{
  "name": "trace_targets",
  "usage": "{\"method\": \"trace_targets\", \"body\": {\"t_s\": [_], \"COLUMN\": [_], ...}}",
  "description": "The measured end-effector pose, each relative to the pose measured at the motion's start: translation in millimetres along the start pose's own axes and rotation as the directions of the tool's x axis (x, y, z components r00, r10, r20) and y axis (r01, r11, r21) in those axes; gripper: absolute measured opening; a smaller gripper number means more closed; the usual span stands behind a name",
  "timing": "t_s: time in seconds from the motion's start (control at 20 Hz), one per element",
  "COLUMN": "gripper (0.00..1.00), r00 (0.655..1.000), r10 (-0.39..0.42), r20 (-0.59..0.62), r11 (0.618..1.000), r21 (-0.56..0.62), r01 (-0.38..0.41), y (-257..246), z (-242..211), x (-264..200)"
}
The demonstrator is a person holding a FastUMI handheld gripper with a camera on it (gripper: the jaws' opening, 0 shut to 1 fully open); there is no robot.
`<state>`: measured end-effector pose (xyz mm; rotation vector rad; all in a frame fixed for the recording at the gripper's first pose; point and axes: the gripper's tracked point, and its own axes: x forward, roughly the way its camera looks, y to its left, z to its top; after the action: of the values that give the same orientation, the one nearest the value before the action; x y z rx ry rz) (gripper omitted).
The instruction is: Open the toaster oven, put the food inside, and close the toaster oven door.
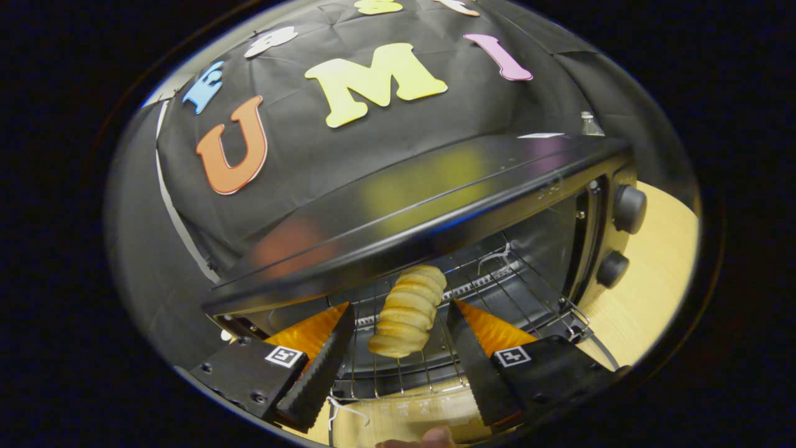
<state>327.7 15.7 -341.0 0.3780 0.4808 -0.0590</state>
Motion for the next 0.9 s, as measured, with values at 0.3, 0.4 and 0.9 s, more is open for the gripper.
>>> {"method": "trace_targets", "body": {"t_s": [0.3,0.4,0.9], "gripper": [1.0,1.0,1.0], "r00": [0.997,0.996,0.996], "r10": [0.082,0.092,0.053], "r20": [-0.007,0.013,-0.069], "r11": [0.996,0.992,0.95], "r21": [-0.024,-0.089,-0.305], "r01": [-0.082,-0.09,-0.071], "y": [14.1,13.5,-28.9], "z": [-8.1,-6.1,-65.3], "x": [-80.2,-108.5,-176.3]}}
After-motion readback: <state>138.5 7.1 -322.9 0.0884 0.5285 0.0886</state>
